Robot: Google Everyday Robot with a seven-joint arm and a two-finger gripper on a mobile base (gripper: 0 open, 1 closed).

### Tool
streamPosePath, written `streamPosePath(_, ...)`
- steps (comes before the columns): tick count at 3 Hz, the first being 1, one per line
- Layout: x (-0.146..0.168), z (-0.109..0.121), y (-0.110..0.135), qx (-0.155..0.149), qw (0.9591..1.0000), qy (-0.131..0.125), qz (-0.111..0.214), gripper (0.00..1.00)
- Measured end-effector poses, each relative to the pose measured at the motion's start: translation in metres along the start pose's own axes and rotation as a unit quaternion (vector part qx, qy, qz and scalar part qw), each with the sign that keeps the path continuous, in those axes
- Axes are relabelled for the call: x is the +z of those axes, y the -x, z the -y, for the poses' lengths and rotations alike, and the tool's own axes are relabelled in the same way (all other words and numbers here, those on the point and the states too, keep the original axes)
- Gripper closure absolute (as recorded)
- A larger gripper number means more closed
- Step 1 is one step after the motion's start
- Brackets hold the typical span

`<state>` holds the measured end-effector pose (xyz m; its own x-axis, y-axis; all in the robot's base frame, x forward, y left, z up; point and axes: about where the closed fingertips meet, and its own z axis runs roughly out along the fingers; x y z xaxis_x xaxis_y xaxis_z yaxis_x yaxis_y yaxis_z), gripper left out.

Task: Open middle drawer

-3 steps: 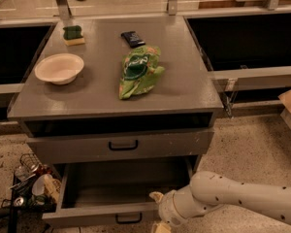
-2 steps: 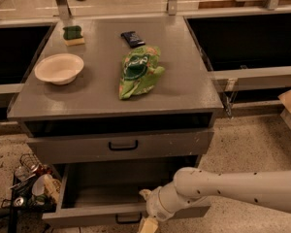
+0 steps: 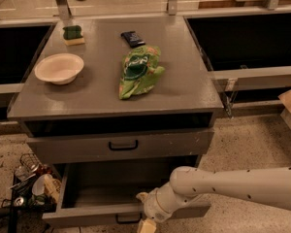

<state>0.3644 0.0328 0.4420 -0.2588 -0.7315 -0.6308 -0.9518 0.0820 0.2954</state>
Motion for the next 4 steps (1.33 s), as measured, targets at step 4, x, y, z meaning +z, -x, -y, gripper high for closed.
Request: streamPosePath(4, 0.006, -0.047, -0.010, -0.034, 0.9951, 0.092, 0.011, 0.00)
